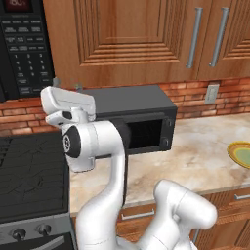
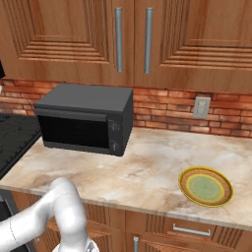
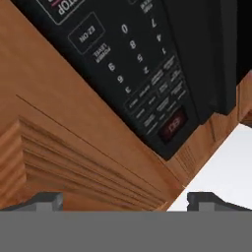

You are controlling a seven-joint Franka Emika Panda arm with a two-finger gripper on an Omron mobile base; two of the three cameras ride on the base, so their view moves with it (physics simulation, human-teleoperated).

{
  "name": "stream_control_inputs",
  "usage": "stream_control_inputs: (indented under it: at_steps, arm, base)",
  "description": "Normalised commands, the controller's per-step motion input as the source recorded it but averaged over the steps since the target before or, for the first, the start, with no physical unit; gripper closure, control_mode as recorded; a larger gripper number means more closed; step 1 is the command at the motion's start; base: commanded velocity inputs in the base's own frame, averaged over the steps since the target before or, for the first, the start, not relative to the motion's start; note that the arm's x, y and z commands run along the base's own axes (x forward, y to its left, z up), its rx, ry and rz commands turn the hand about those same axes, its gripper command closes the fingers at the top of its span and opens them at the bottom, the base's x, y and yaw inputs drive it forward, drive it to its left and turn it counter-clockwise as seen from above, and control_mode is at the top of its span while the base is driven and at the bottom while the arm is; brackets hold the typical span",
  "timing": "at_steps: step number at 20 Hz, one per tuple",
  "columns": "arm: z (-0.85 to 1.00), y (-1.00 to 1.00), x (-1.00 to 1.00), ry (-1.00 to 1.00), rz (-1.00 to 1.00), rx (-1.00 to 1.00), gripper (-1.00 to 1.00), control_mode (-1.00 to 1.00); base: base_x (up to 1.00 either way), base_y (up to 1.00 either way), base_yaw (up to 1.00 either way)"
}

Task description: Pick up the bagel from the plate, place it on the toaster oven rack, close the door, and set the timer.

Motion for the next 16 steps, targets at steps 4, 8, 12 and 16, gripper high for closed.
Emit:
stream_control_inputs:
  at_steps: [4,8,12,16]
  arm:
    - [0.15,-0.03,-0.57,-0.37,-0.18,0.43,-1.00,-1.00]
    - [0.35,0.00,-0.50,-0.34,-0.12,0.53,-1.00,-1.00]
    - [0.21,-0.01,-0.38,-0.19,-0.03,0.62,-1.00,-1.00]
    - [-0.01,-0.04,-0.26,-0.03,-0.06,0.62,-1.00,-1.00]
  base:
    - [0.00,0.00,0.00]
    - [0.00,0.00,0.00]
    - [0.00,0.00,0.00]
    - [0.00,0.00,0.00]
